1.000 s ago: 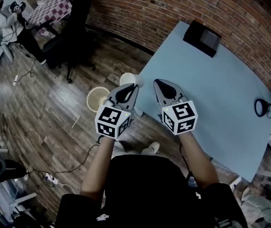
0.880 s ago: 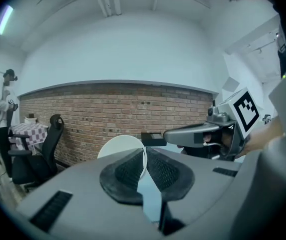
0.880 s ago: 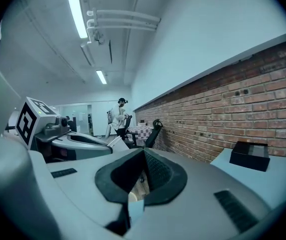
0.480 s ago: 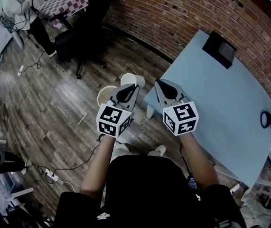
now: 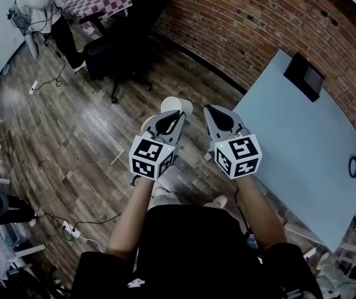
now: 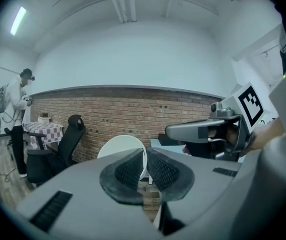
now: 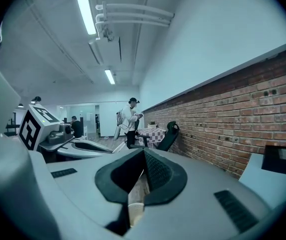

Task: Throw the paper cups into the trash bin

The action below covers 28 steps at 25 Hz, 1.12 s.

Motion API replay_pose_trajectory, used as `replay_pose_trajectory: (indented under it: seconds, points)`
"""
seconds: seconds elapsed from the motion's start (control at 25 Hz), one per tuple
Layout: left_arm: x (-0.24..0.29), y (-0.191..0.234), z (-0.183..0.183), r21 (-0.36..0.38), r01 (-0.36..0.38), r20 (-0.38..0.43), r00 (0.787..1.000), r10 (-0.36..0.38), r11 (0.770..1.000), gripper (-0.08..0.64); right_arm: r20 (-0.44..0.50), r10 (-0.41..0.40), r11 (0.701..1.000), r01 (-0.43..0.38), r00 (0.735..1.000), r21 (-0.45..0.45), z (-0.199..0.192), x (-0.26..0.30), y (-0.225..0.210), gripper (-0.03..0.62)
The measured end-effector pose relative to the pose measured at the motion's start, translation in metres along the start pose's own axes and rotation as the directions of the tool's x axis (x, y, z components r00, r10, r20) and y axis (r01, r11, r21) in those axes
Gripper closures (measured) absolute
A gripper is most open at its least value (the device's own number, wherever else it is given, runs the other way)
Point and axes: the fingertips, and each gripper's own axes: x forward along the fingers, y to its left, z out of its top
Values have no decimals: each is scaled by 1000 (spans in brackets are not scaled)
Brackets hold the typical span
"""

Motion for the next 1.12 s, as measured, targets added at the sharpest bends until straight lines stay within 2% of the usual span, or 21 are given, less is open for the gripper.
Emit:
replay_pose_trajectory:
  seconds: [0.36,0.72,1.12]
  points:
    - [-32,67,-6,7,-34,14,999,34,999,534,-22,40,999,-40,999,-9,-1,62,44,589]
    - [-58,125,-19,-39,-55,1,998,56,998,534,-59,65,997,-66,996,-27,3,113,82,589]
    - [-101,165,-40,-99,-89,0,996,90,991,534,-94,43,999,-44,995,-8,-4,138,111,590]
